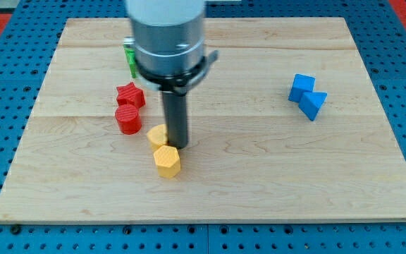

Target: Make a vertical line out of red blocks and yellow blocks

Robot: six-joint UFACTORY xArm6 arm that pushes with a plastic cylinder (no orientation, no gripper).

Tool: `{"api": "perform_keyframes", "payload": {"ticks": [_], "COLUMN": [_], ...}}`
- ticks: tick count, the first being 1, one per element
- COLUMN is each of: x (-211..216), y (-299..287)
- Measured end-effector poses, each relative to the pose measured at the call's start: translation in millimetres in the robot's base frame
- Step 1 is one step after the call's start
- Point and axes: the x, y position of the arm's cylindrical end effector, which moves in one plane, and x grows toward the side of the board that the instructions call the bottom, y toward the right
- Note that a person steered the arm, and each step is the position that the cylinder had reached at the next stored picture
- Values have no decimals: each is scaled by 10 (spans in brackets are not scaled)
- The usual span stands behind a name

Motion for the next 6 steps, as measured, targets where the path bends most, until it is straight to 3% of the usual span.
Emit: {"api": "perform_keyframes", "payload": {"ticks": [1, 2, 3, 4, 6], "x": [23, -11, 189, 352, 239], "y": [-187, 453, 373, -135, 18]}}
